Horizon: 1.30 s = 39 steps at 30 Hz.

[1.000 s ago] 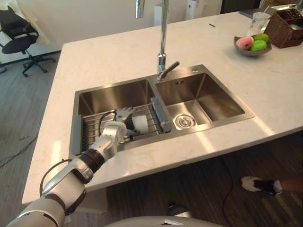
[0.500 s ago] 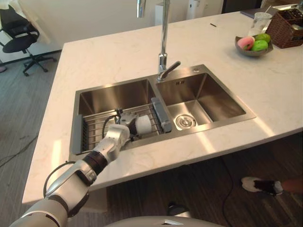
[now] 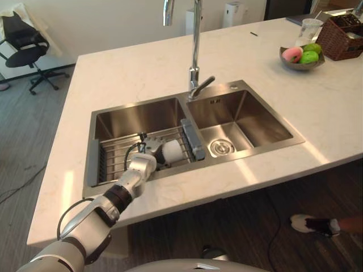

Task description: Walk over to the sink, pick up the cup, carry it to the dishwasher, place the cup inside the dishwasher, then close the dishwasher door

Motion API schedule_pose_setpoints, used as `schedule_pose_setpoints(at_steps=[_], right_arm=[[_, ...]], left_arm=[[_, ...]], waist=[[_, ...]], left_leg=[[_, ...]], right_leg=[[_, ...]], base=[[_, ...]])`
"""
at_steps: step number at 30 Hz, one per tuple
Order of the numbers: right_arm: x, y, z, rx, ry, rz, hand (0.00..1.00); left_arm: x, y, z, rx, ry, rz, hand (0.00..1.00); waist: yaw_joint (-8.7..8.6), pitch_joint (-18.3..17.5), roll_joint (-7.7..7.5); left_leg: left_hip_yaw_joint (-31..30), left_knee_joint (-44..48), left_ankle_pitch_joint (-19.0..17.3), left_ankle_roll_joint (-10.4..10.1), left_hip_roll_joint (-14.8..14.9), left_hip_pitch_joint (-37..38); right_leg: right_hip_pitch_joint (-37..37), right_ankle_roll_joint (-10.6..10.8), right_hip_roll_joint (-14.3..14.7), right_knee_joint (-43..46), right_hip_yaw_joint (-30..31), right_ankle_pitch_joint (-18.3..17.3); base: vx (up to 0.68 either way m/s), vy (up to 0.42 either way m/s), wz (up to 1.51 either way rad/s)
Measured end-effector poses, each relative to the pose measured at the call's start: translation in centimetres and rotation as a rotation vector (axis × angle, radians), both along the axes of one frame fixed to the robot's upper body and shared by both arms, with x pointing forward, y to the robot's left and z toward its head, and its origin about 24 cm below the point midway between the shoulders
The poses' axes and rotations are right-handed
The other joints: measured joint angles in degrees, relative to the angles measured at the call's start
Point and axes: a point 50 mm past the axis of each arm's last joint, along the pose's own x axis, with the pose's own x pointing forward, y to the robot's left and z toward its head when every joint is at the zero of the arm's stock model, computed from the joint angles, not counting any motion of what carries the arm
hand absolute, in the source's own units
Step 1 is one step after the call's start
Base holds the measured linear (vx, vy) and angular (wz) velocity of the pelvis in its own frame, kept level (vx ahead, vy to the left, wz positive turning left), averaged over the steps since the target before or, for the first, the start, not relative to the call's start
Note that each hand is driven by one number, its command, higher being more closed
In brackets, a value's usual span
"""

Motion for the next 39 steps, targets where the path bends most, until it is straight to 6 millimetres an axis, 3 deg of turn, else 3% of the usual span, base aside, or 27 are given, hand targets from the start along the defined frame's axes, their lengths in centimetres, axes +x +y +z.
schedule_pose_setpoints(at_steps=[10, 21, 22, 36, 37, 39], right_arm=[[0.2, 0.2, 0.0, 0.028, 0.025, 0.002, 0.00], [0.6, 0.2, 0.0, 0.049, 0.032, 0.013, 0.00], [0.6, 0.2, 0.0, 0.049, 0.032, 0.014, 0.00], [0.7, 0.3, 0.0, 0.048, 0.037, 0.037, 0.00], [0.7, 0.3, 0.0, 0.048, 0.037, 0.037, 0.00], [0.6, 0.3, 0.0, 0.049, 0.039, 0.036, 0.00]], left_arm=[[0.2, 0.8, -0.6, 0.008, 0.125, 0.043, 1.00], [0.4, 0.9, -1.2, -0.051, 0.135, 0.052, 1.00], [0.4, 1.0, -1.2, -0.062, 0.134, 0.056, 0.00], [0.3, 0.6, -1.4, -0.088, 0.128, 0.066, 0.00], [0.3, 0.6, -1.4, -0.082, 0.128, 0.065, 1.00], [0.4, 0.5, -1.4, -0.062, 0.136, 0.065, 1.00]], waist=[[0.10, -0.5, -0.63], [0.63, -0.7, -0.74], [0.71, -0.7, -0.74], [1.53, -0.8, -0.82], [1.54, -0.8, -0.83], [1.57, -0.8, -0.88]], left_leg=[[1.0, 0.0, -0.1, -0.1, 0.1, 0.8], [1.2, 0.0, -0.1, -0.2, 0.2, 0.8], [1.2, 0.0, -0.1, -0.2, 0.2, 0.8], [1.2, 0.0, -0.2, -0.3, 0.2, 0.8], [1.2, 0.0, -0.2, -0.3, 0.2, 0.9], [1.2, 0.0, -0.2, -0.3, 0.2, 0.9]], right_leg=[[0.6, 0.0, 0.3, -0.5, 1.3, 0.4], [0.7, 0.0, 0.4, -0.4, 1.8, 0.4], [0.7, 0.0, 0.4, -0.4, 1.8, 0.4], [0.7, 0.0, 0.4, -0.4, 1.8, 0.4], [0.7, 0.0, 0.4, -0.4, 1.8, 0.4], [0.7, 0.0, 0.4, -0.3, 1.9, 0.4]], base=[[-0.03, -0.014, -0.05], [0.00, -0.002, 0.00], [0.00, 0.000, 0.00], [0.00, 0.000, 0.00], [0.00, 0.000, 0.00], [0.00, 0.000, 0.00]])
